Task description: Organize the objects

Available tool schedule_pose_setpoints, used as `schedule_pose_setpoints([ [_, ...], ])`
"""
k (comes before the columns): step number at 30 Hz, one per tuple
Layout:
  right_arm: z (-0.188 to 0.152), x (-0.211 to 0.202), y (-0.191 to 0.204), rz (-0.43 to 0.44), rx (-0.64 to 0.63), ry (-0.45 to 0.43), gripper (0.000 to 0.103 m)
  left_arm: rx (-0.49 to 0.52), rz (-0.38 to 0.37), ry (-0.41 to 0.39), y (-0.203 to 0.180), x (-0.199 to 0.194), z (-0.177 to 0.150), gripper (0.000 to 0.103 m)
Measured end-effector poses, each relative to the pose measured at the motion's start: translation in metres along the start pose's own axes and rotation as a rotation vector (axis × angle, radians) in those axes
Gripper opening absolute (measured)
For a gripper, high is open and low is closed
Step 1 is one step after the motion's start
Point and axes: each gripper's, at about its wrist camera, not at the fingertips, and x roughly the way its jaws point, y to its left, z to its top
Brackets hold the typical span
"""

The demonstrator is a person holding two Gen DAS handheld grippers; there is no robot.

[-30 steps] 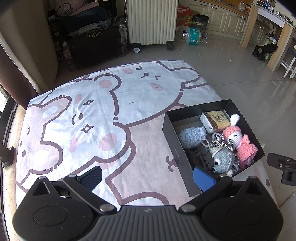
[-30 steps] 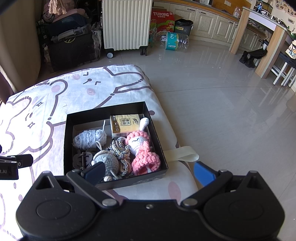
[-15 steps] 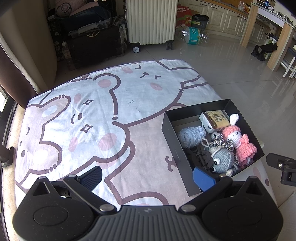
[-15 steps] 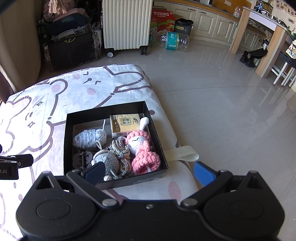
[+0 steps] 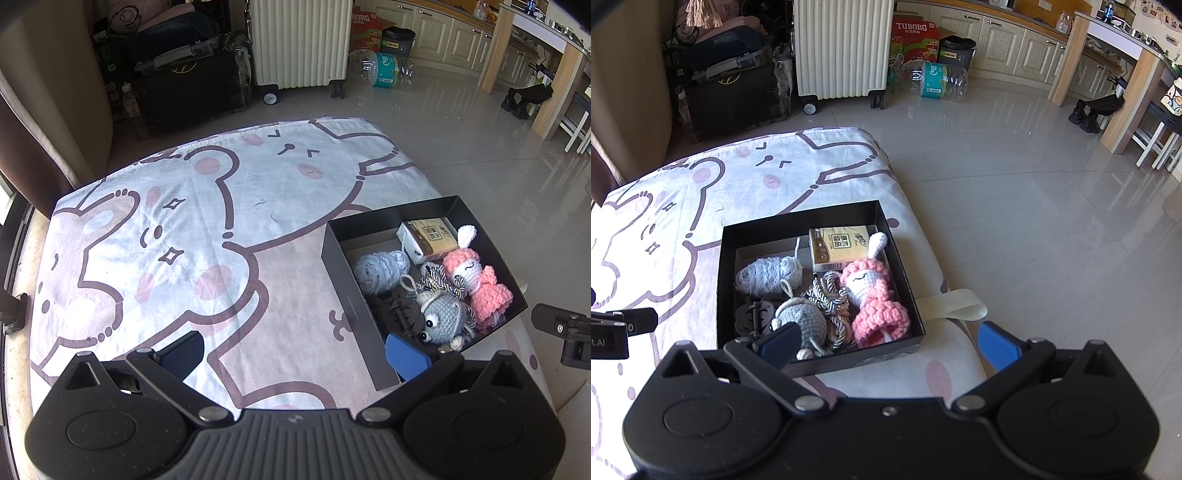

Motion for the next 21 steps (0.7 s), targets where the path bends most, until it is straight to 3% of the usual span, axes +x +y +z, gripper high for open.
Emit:
schedule_pose_setpoints([
  [21, 0.0023, 0.0001, -0.0004, 0.004, -0.001, 0.003, 0.103, 0.000, -0.001, 0.002, -0.0012, 0.0004, 0.0006, 0.103],
])
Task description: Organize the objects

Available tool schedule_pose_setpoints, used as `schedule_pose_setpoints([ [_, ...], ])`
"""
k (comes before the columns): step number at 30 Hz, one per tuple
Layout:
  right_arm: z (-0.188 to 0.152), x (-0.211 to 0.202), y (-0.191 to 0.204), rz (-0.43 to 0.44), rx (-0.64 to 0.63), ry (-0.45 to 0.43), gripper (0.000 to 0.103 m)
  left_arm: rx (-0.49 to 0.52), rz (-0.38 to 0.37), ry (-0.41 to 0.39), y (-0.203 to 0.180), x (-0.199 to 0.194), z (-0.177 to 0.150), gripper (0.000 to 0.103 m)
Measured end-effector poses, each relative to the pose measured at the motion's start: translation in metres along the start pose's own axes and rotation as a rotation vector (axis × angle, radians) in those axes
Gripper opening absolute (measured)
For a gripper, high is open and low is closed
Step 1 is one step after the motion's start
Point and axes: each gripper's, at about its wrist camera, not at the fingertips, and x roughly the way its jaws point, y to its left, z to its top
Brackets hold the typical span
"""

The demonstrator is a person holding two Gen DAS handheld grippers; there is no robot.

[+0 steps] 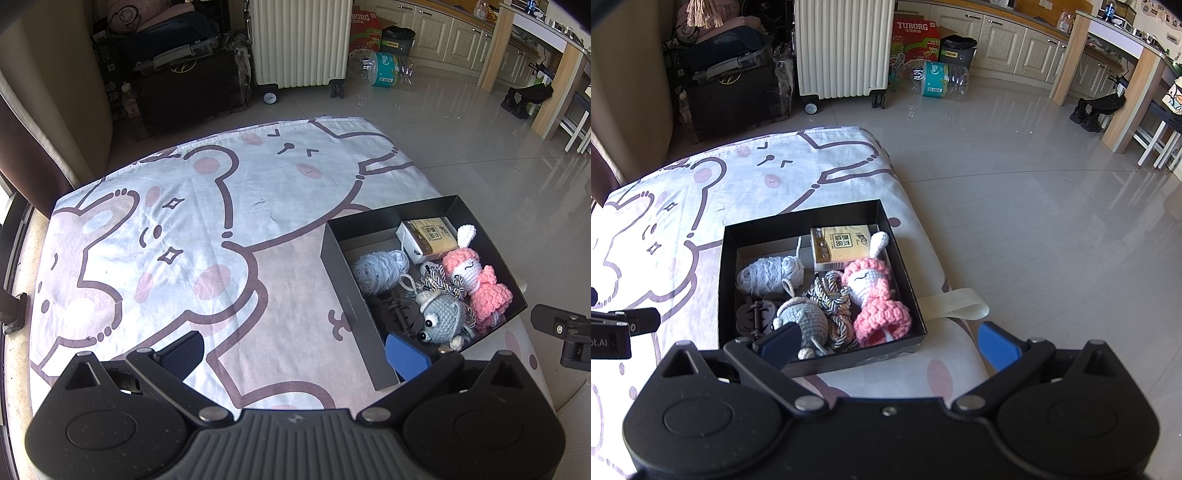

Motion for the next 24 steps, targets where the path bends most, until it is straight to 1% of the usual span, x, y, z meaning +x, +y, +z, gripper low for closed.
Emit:
schedule_pose_setpoints([
  [22, 0.0001, -0.0004, -0.0005, 0.000, 0.000, 0.001, 0.103, -0.002, -0.005, 0.004, -0.0007, 0.0006, -0.0005, 0.103],
  [24, -0.0004, -0.0008, -0.0004, 0.000, 0.000, 0.001, 0.103, -0.004, 0.004, 0.005, -0.0003, 0.0009, 0.0000, 0.103],
])
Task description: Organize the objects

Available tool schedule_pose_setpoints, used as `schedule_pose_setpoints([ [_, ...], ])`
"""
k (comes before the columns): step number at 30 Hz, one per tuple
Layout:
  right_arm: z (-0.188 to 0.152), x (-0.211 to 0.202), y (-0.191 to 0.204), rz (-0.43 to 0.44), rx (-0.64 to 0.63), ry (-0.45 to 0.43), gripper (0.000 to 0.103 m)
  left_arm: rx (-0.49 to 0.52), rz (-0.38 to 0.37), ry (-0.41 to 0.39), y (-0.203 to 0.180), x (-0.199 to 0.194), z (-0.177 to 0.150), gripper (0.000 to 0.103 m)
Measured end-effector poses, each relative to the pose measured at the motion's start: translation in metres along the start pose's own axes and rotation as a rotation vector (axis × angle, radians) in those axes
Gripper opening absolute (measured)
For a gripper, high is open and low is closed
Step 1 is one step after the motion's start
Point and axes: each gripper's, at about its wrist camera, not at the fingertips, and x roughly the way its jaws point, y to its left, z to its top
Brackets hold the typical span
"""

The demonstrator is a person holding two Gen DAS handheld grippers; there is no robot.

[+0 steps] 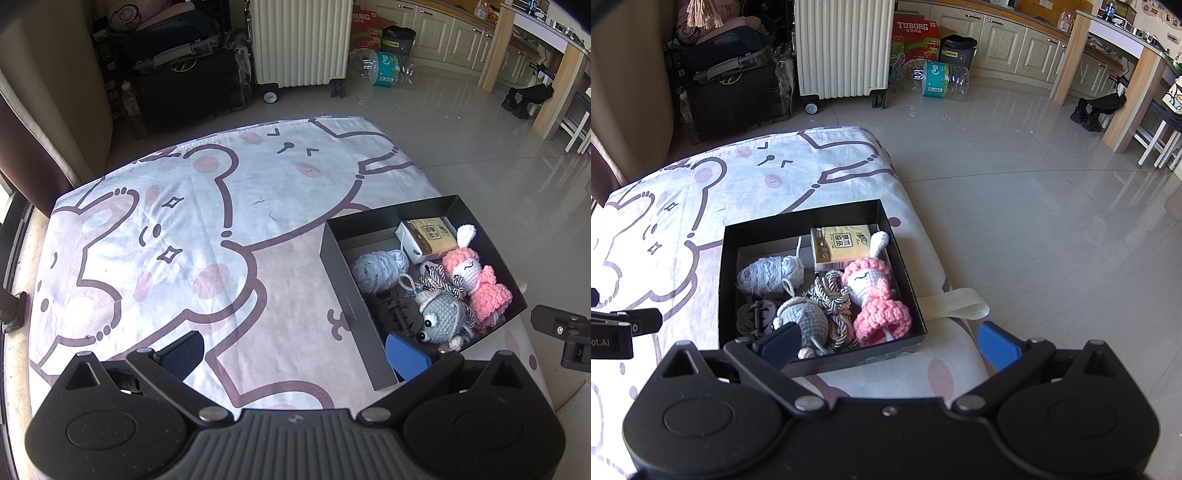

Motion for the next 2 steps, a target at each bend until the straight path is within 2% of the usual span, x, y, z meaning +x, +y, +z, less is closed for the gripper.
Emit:
schedule_pose_setpoints([
  [2, 0.0001, 0.0001, -0.0002, 0.001, 0.000, 0.000, 0.103, -0.002, 0.001, 0.006, 0.0004, 0.0009, 0.0007, 0.103],
])
